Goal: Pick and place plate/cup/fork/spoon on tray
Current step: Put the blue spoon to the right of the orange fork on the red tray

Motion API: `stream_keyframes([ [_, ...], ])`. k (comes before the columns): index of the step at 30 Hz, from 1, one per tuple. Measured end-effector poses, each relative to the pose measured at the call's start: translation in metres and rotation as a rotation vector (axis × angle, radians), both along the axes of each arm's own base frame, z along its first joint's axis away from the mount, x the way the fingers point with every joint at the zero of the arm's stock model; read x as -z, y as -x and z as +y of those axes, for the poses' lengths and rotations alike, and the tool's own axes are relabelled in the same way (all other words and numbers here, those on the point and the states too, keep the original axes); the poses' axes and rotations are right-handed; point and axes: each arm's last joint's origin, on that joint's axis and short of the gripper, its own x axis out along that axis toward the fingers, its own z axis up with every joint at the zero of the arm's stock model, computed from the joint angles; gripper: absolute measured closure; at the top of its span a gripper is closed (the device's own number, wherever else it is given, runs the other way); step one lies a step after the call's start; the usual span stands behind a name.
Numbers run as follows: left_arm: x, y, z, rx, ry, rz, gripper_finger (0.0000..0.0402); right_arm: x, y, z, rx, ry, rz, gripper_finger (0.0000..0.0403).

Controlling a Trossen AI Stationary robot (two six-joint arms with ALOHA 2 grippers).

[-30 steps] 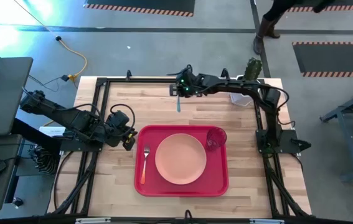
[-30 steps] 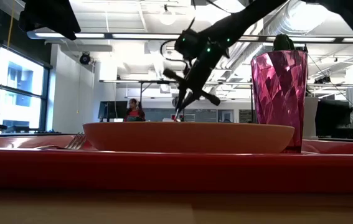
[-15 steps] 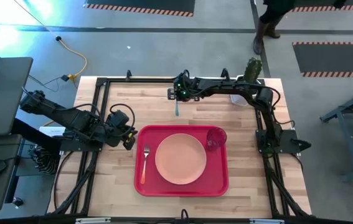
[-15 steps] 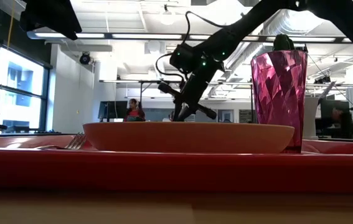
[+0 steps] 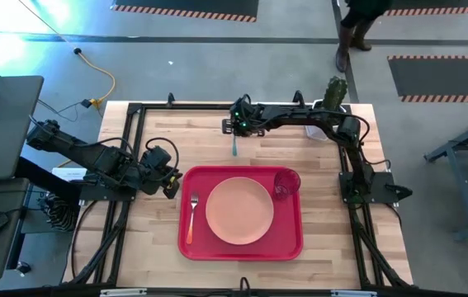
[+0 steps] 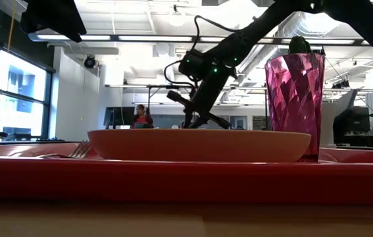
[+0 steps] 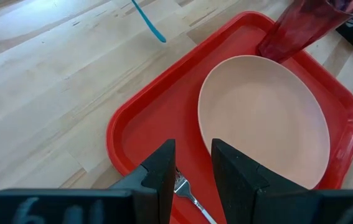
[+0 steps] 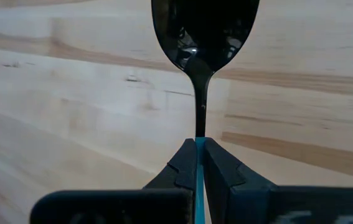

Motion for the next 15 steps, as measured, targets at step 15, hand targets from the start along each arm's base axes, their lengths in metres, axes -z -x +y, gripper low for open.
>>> stream_keyframes([
  [15,0.0001,-0.0002,-0.0001,0.000,-0.001,0.000,0.0307,0.0096,0.0005,0.0019,0.011,-0.022,0.043,0.0402],
])
